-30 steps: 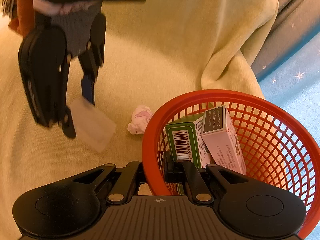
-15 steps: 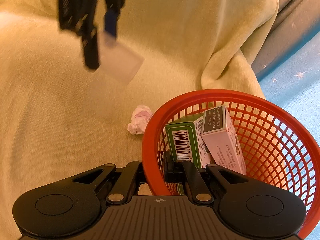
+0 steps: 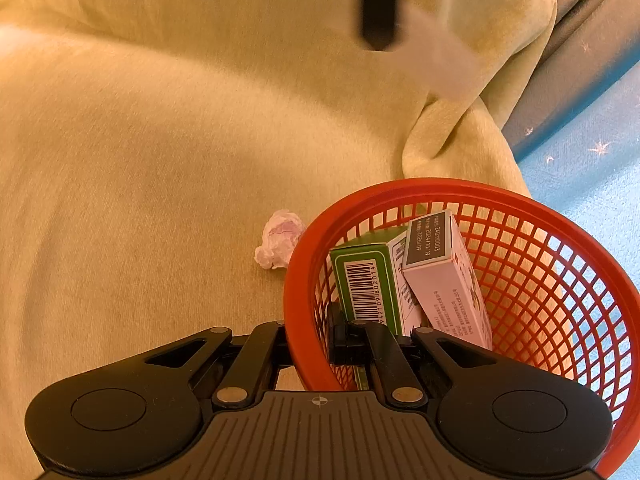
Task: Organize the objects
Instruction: 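Carry the clear cup over the wastebasket and open the left tool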
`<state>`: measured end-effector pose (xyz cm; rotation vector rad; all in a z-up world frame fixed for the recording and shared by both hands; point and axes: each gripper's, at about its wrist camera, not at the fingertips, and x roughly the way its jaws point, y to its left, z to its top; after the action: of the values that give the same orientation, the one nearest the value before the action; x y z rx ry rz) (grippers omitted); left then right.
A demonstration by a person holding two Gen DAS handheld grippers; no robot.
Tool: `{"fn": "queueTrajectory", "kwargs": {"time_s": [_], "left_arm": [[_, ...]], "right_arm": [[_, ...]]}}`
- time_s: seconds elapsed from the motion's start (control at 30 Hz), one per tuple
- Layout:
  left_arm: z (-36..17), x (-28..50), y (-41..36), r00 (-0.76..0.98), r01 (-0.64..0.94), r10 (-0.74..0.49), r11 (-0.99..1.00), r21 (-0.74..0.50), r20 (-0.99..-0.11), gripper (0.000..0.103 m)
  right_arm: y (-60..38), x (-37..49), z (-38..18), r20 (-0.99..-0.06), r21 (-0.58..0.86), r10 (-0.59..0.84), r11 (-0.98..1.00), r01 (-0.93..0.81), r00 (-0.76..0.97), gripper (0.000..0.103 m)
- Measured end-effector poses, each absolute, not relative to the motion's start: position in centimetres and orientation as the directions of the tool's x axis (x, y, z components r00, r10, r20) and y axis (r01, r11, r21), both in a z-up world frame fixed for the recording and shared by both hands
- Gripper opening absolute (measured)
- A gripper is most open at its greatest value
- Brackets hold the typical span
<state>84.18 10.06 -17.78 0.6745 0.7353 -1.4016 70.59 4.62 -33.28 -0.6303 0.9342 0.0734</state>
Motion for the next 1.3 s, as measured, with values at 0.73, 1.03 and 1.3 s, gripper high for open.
{"fn": "queueTrajectory", "kwargs": {"time_s": [0.73, 1.03, 1.3], "left_arm": [[-15.4, 81.2, 2.7, -0.092, 0.994, -0.650, -0.100, -0.035, -0.755, 0.048], [-16.1, 80.6, 0.3, -0.127, 0.990, -0.631, -0.130, -0.057, -0.765, 0.048], [-16.6, 80.5, -0.2, -0.127, 0.991, -0.638, -0.108, -0.074, -0.760, 0.059]], "right_arm": [[4.4, 70.3, -33.1, -0.767, -0.460, -0.192, 0.830, -0.316, 0.612, 0.002], [4.4, 70.3, -33.1, -0.768, -0.455, -0.190, 0.834, -0.313, 0.611, 0.002], [4.4, 70.2, -33.0, -0.769, -0.452, -0.188, 0.835, -0.312, 0.611, 0.002]]}}
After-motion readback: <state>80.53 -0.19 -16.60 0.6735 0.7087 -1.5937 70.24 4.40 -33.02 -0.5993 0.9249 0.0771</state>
